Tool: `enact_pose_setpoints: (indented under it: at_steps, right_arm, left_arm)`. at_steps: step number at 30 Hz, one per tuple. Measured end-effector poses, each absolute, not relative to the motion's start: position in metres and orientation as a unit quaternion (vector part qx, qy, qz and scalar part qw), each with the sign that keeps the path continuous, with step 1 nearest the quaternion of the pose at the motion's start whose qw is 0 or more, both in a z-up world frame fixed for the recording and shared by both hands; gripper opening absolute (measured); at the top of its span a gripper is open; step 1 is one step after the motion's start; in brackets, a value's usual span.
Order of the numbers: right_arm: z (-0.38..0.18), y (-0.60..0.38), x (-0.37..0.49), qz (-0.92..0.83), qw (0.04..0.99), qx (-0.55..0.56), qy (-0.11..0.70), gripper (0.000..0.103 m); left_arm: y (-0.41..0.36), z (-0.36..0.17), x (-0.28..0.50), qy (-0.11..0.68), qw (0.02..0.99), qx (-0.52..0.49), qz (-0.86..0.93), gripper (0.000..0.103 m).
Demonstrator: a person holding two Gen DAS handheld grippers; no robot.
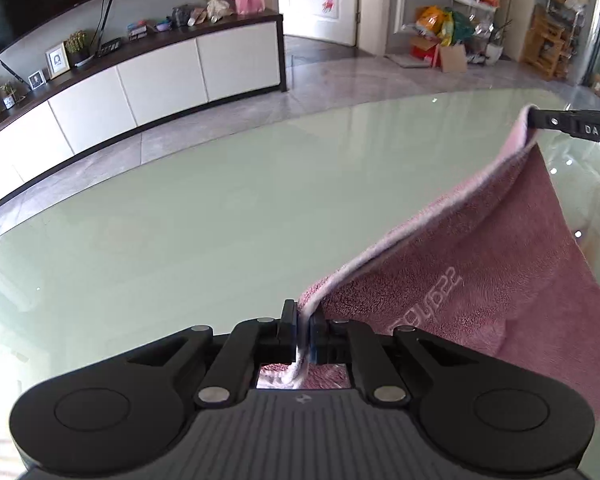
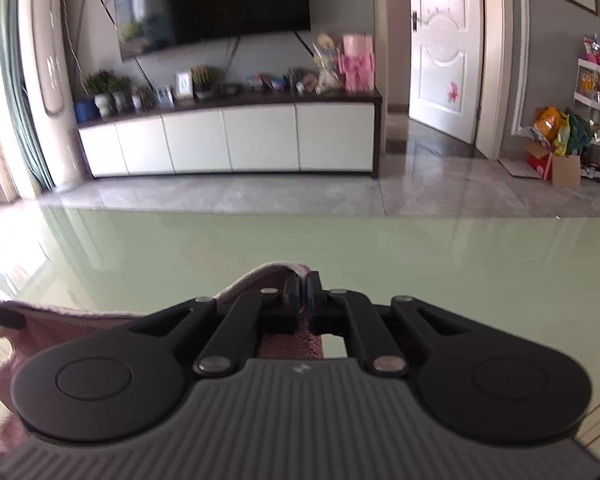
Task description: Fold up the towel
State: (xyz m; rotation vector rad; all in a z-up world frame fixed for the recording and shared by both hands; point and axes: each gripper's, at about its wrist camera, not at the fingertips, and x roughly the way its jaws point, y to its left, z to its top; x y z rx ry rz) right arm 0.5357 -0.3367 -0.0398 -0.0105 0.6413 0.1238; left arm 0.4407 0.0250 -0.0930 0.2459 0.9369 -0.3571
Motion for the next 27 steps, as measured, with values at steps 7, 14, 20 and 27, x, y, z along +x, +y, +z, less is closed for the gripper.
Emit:
enact_pose_setpoints:
  at_steps: [7,14,20,27]
  right_arm:
    - [-0.078,-0.329,0.553,0.044,0.938,-0.036,0.343,0.005]
    - [-0.079,-0.327,0.555,0.034,0.938,-0.05,0.342,0.019]
    - [-0.071,-0.327,0.548,0.023,0.94,-0.061,0.334,0.032]
    - [-0.063,-0.336,0.519,0.029,0.938,-0.067,0.34,0.034]
  left_arm:
    - [0.02,-0.114,0.463,0.456,0.868,0.126,-0.15,0.01]
    - [0.019,-0.12,0.475,0.457,0.873,0.115,-0.124,0.019]
    - [0.014,-0.111,0.471,0.434,0.887,0.14,-0.078,0.041]
    - [0.021,-0.09,0.428,0.417,0.898,0.118,-0.071,0.069]
